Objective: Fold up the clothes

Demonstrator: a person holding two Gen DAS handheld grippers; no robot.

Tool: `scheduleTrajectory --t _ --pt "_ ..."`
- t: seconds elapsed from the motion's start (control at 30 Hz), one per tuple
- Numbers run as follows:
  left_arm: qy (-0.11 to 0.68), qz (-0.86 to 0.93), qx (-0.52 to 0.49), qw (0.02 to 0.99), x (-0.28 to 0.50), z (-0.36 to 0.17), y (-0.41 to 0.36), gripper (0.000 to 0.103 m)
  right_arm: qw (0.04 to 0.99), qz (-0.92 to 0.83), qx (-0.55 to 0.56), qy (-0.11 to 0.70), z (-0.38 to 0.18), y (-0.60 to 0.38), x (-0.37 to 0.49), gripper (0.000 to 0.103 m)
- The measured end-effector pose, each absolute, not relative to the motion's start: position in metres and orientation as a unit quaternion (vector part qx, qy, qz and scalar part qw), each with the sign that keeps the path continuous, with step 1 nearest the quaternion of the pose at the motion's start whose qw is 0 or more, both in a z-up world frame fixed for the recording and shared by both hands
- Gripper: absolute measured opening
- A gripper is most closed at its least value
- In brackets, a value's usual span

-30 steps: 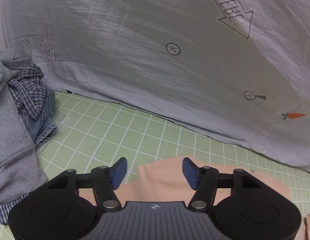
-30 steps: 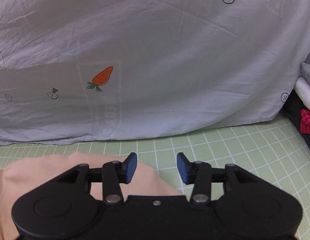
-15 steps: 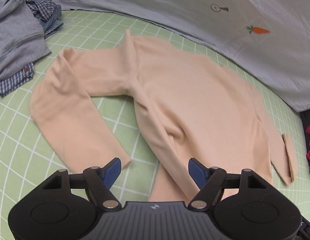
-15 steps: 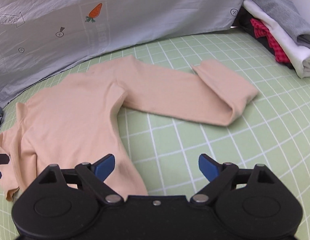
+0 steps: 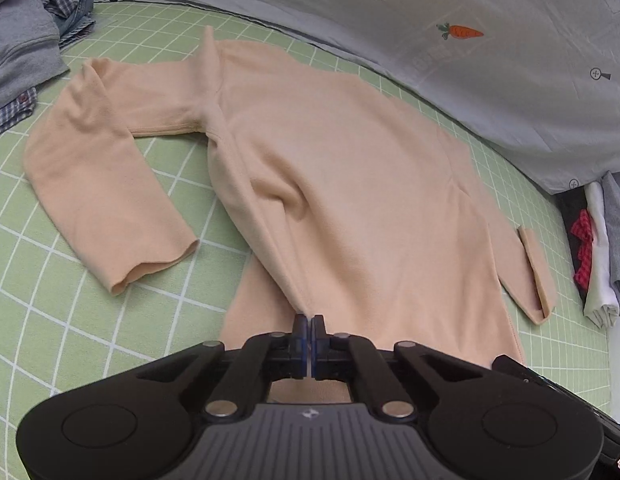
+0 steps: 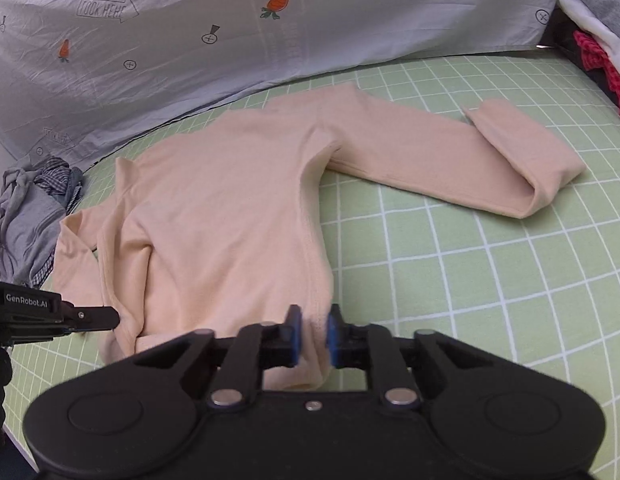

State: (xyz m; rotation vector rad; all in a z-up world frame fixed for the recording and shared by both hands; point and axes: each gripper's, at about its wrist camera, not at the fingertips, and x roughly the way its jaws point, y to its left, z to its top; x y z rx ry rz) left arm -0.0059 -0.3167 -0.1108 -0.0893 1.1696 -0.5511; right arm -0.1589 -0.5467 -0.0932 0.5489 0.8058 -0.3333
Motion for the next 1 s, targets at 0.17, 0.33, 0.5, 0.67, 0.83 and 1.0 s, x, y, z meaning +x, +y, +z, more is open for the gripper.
scheduleTrajectory --t 0.17,0.33,0.5,0.67,0.83,1.0 --pt "0.508 -0.241 -0.095 0.821 -0.009 -0.069 -0.262 0.001 0.889 -0.144 0.263 0.346 -0.052 -0.549 -0.178 0.008" --pt "0.48 -0.153 -0.094 0.859 -0.012 -0.06 -0.217 0.0 0.889 -0.175 0.255 0.339 -0.039 -0.557 -0.189 0.014" --pt "0.532 -0.117 -0.119 0.83 -0.015 -0.096 -0.194 0.036 0.851 -0.196 0.289 0.391 -0.073 -0.566 -0.199 0.055" --pt "0.571 -0.112 -0.068 0.81 -0.037 -0.126 -0.207 0.058 0.836 -0.217 0.284 0.416 -0.095 -0.563 -0.211 0.075" --pt "0.589 -0.115 -0.014 0.8 -0.054 -0.146 -0.218 0.059 0.833 -0.241 0.281 0.411 -0.1 -0.563 -0.224 0.076" --pt "0.592 -0.119 0.027 0.796 -0.067 -0.153 -0.226 0.059 0.83 -0.266 0.277 0.405 -0.105 -0.563 -0.238 0.075"
